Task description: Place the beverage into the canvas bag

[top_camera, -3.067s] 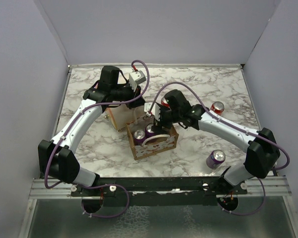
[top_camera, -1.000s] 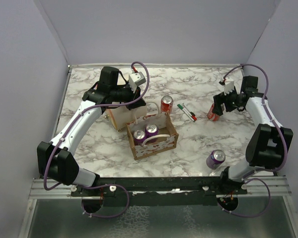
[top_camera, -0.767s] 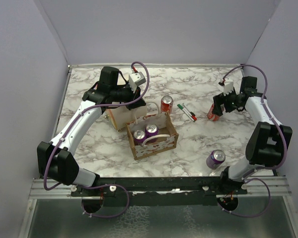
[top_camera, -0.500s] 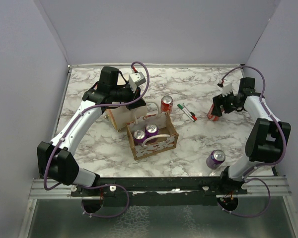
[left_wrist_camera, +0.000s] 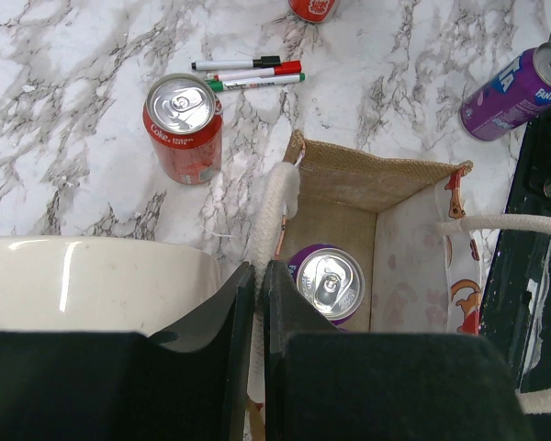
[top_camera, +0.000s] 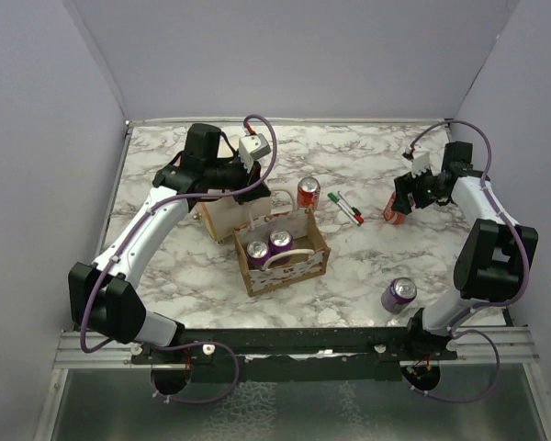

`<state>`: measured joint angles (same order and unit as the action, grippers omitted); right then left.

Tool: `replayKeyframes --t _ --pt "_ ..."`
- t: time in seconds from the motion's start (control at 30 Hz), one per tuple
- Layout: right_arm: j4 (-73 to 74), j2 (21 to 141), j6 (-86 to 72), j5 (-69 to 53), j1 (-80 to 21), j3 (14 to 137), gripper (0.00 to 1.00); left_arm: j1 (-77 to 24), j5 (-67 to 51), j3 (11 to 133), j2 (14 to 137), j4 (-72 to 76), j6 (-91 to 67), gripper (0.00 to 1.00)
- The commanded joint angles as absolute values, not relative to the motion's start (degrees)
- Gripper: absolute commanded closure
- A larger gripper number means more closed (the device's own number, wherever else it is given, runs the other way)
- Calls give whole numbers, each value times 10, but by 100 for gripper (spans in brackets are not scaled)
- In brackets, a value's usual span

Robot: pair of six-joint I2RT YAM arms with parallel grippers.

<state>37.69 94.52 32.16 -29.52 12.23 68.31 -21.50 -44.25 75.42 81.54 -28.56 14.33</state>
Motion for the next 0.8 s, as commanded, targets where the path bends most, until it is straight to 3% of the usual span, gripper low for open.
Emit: replayKeyframes --t 0.0,0.27,0.57,0.77 --pt "368 949 318 -308 125 697 27 -218 -446 748 796 -290 152 100" --pt "371 948 319 -306 125 703 38 -218 -444 748 793 -290 153 100" --pt "385 915 317 -312 124 717 70 -218 -436 748 785 -292 147 100" --pt "415 874 306 -339 109 742 91 -218 -422 752 778 -294 137 81"
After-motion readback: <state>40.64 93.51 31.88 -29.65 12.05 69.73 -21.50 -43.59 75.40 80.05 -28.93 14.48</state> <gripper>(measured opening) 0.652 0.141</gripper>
